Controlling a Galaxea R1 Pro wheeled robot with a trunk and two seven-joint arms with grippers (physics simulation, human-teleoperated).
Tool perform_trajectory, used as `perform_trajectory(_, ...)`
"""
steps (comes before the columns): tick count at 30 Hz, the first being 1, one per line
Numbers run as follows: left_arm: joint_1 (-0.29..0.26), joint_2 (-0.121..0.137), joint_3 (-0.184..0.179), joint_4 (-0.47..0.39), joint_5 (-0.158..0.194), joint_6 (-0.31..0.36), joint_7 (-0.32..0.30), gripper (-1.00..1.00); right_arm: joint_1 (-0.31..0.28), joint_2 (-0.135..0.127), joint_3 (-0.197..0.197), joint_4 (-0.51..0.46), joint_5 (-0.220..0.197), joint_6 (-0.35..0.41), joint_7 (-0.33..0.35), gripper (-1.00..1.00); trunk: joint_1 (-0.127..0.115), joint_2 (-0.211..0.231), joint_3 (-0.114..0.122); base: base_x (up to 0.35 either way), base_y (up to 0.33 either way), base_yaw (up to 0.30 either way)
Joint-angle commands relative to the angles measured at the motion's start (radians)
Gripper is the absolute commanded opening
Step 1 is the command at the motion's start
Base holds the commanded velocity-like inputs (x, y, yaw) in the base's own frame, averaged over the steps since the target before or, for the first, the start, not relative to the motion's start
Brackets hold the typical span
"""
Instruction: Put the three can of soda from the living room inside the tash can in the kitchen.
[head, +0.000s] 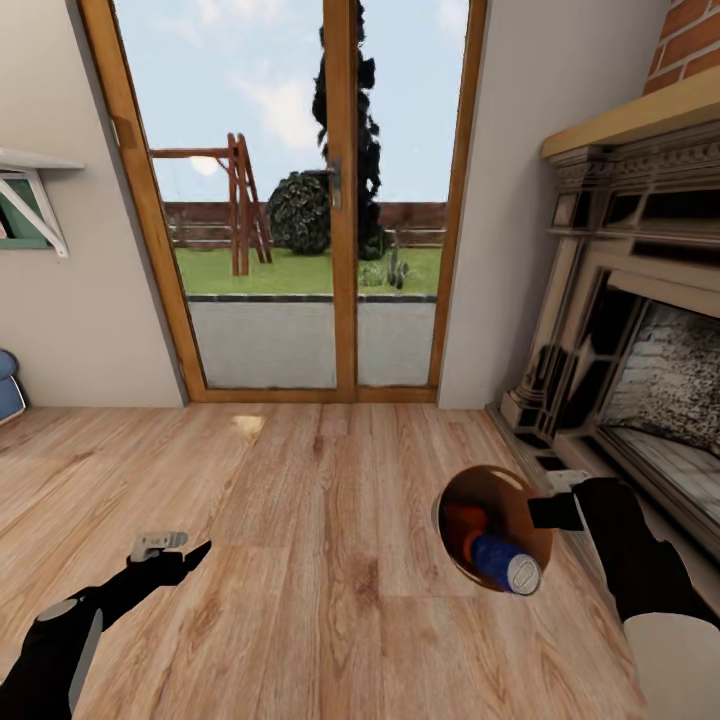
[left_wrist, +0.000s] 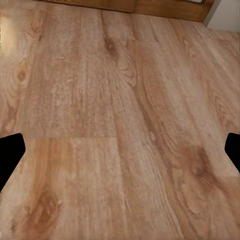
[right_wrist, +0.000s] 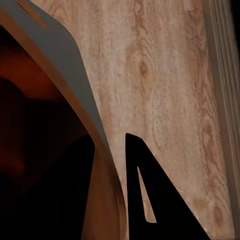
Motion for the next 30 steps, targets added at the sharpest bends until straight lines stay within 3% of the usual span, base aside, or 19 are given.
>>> perform_trajectory(1,0.0,0.0,0.0,0.003,-0.001,-0.006,0.001,1.0,-0.001,-0.001,-0.002,0.003,-0.021,0.002,0.002,-1.0,0.0,0.0,0.0,0.0,0.0,0.0)
perform_trajectory(9,0.0,-0.007,-0.001,0.013,-0.006,-0.044,0.016,1.0,-0.004,-0.006,-0.012,0.152,-0.021,0.002,0.003,-1.0,0.015,-0.026,-0.024,0.0,0.0,0.0)
perform_trajectory(14,0.002,-0.03,-0.001,0.078,-0.008,-0.165,0.018,1.0,-0.01,-0.029,-0.014,0.296,-0.022,0.002,0.004,-1.0,0.017,-0.027,-0.044,0.0,0.0,0.0)
perform_trajectory(19,0.003,-0.038,-0.001,0.117,-0.005,-0.219,0.017,1.0,-0.021,-0.046,-0.014,0.385,-0.022,0.002,0.004,-1.0,0.02,-0.028,-0.063,0.0,0.0,0.0)
perform_trajectory(30,0.003,-0.041,-0.001,0.14,-0.007,-0.245,0.019,1.0,-0.039,-0.065,-0.013,0.444,-0.021,0.002,0.004,-1.0,0.024,-0.031,-0.105,0.0,0.0,0.0)
